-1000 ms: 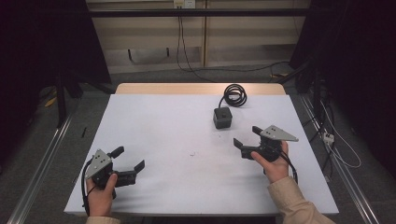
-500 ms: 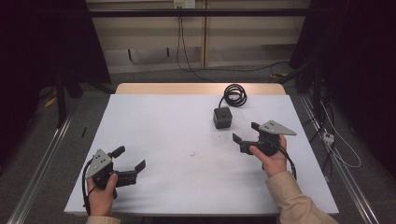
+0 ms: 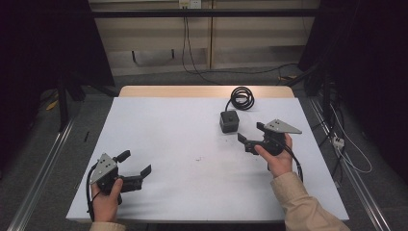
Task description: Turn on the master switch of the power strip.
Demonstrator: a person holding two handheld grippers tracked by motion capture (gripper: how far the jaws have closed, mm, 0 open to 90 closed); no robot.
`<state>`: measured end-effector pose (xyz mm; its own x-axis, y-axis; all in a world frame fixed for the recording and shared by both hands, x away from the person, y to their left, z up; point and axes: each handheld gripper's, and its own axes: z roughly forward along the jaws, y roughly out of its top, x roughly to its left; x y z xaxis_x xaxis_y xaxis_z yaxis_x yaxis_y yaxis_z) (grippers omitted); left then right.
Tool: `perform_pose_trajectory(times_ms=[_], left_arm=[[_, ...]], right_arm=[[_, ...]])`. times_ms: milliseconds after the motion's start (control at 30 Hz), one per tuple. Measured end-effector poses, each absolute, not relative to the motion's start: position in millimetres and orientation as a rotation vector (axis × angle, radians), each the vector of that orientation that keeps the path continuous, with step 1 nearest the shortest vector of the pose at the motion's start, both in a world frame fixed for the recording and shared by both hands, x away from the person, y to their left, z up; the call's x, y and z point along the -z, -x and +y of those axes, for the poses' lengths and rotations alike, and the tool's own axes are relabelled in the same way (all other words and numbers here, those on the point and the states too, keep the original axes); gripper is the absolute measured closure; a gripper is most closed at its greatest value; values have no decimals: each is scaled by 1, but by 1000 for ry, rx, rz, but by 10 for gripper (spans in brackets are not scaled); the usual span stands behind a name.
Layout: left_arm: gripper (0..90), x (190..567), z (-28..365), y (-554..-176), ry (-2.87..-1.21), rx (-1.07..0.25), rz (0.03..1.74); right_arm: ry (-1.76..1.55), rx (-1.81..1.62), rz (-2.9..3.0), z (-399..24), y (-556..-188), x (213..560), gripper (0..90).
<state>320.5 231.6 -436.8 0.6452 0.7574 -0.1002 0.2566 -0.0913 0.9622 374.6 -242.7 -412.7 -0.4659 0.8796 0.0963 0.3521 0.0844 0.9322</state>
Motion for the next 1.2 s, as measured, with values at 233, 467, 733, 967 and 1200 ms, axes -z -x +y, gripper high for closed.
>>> perform_pose_trajectory(times_ms=[233,467,733,967,1200], left_arm=[[29,437,232,-320,-1657,-517,841],[30,437,231,-320,-1651,-513,847],[29,437,230,-319,-1660,-518,844],[30,436,228,-320,-1656,-527,846],[29,436,226,-318,-1664,-515,835]], right_arm=[[-1224,-1371,1865,-245,-379,415,111],[-1221,-1373,1858,-245,-381,415,116],[-1228,-1379,1859,-245,-381,412,117],[-1228,-1371,1848,-247,-383,410,117],[-1239,-1365,1853,-246,-387,414,131]])
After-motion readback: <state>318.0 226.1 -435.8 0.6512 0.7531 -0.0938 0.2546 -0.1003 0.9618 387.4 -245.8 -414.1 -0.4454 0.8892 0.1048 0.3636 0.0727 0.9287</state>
